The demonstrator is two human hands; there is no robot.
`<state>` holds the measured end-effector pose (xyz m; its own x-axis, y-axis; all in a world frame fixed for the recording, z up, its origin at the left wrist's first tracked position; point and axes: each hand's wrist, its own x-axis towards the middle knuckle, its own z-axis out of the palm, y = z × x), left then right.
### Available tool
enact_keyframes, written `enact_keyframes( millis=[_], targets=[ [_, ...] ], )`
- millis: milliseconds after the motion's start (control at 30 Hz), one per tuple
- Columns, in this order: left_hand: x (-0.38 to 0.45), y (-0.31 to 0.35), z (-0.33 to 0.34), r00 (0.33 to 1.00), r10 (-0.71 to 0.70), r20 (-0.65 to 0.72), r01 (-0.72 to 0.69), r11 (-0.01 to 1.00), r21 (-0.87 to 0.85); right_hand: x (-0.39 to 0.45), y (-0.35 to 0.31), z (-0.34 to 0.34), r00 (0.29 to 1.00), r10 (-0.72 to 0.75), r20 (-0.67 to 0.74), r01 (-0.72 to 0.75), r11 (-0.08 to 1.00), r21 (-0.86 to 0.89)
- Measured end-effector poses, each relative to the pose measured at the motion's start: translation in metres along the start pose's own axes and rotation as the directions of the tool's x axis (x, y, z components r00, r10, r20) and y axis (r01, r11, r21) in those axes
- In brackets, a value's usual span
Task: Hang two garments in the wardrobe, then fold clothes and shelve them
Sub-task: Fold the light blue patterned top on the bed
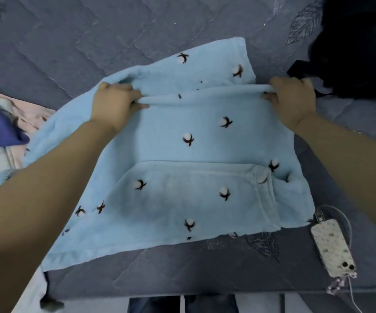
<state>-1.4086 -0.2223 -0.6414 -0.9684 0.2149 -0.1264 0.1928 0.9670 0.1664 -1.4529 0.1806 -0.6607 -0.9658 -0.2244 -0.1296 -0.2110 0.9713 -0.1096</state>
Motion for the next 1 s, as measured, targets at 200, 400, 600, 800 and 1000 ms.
enact_keyframes(
  millis=[200, 400, 600, 800, 1000],
  targets=[
    [-0.072, 0.029, -0.031, 0.987, 0.129, -0.095, -0.145, 0.972, -0.186, -0.086, 0.002, -0.038, 0.992, -0.029, -0.123, 0.049, 0.986, 0.162],
    [-0.164, 0.056, -0.01, 0.967, 0.237, 0.09, -0.218, 0.96, -0.177, -0.19, 0.007, -0.026, 0.997, -0.063, 0.054, 0.057, 0.994, 0.095],
    [-0.166, 0.085, 0.004, 0.961, 0.202, 0.187, -0.16, 0.963, -0.217, -0.198, -0.032, -0.019, 0.995, 0.033, 0.094, -0.047, 0.988, 0.146],
    [-0.121, 0.117, 0.027, 0.989, 0.089, 0.121, -0.049, 0.954, -0.296, -0.151, -0.102, -0.004, 0.966, -0.231, 0.118, 0.2, 0.953, 0.228],
    [-0.132, 0.105, 0.09, 0.896, -0.043, 0.443, 0.097, 0.99, -0.1, -0.15, -0.053, 0.041, 0.909, 0.057, 0.413, -0.045, 0.998, -0.038]
  ],
)
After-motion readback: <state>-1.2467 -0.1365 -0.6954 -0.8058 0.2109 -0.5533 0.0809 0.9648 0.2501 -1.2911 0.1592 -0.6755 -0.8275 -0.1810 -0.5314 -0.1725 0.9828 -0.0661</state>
